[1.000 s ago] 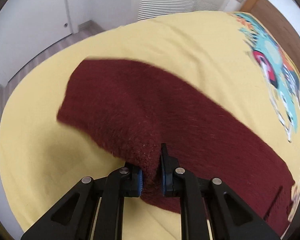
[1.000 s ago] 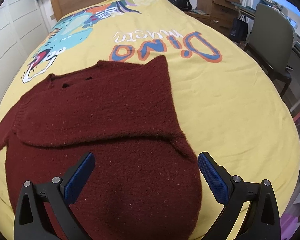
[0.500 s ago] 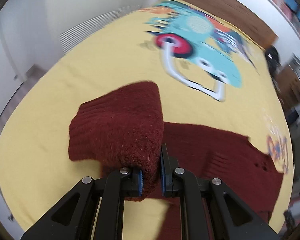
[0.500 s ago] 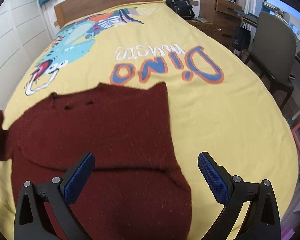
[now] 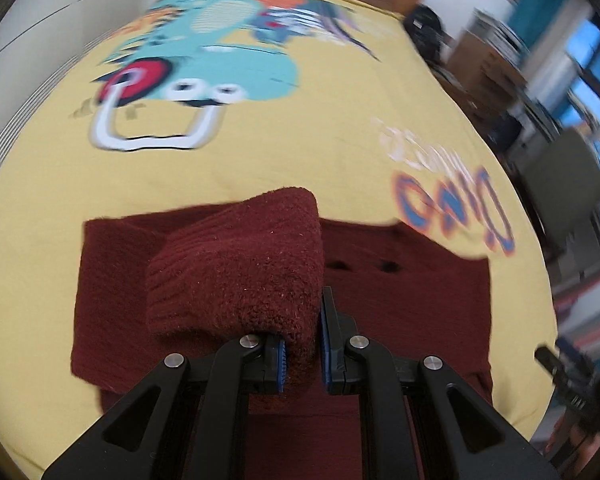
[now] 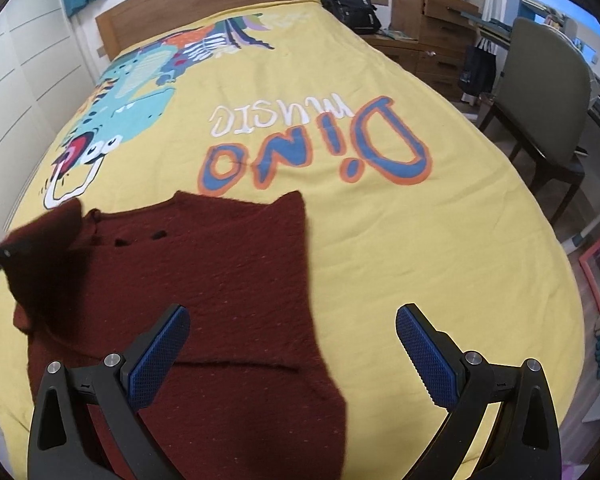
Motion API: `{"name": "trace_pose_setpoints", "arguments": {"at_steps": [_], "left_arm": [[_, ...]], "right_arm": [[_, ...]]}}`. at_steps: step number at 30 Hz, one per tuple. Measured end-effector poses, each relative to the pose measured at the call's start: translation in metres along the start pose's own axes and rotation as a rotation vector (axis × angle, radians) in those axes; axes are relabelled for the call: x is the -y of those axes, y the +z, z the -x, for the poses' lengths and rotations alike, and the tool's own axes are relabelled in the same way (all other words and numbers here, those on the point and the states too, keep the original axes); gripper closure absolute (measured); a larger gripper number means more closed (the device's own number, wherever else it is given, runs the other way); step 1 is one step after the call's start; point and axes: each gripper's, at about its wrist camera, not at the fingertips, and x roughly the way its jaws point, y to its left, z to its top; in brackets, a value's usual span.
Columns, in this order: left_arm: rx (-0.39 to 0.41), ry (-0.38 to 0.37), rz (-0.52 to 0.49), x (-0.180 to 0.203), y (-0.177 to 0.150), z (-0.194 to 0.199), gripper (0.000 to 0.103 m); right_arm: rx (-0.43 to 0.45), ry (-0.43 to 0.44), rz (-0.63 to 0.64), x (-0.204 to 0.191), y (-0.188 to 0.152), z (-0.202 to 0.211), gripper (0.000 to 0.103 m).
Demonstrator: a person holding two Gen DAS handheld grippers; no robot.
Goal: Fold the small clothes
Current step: 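Fold the held side over the body with the left gripper and release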
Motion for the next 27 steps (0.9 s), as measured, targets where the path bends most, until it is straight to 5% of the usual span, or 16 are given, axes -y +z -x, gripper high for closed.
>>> {"name": "trace_pose_setpoints", "arguments": {"at_steps": [6, 13, 21, 23, 25, 27], "left_arm": [[-0.069, 0.043, -0.098, 0.049, -0.021, -0.057, 0.093], [-0.15, 0.091, -0.133, 0.048, -0.05, -0.107, 0.092], [-0.194, 0.095, -0.162, 0.046, -0.054, -0.12, 0.084], [-0.207, 0.09, -0.154, 0.046, -0.052, -0.123, 0.076], [-0.225, 0.068, -0.137, 0.047, -0.05, -0.124, 0.044], [-0.222, 0.078, -0.141, 0.051, -0.049, -0.123, 0.03]], "right_arm": [[-0.037, 0.008, -0.001, 0.005, -0.01, -0.009, 0.001], [-0.117, 0.024, -0.01, 0.001, -0.035, -0.036, 0.001], [-0.133, 0.043, 0.002, -0.004, -0.042, -0.045, 0.001], [-0.131, 0.056, -0.002, -0.004, -0.042, -0.045, 0.001], [-0.13, 0.064, -0.001, -0.005, -0.044, -0.043, 0.001], [-0.132, 0.069, -0.003, -0.004, -0.046, -0.042, 0.001]]}}
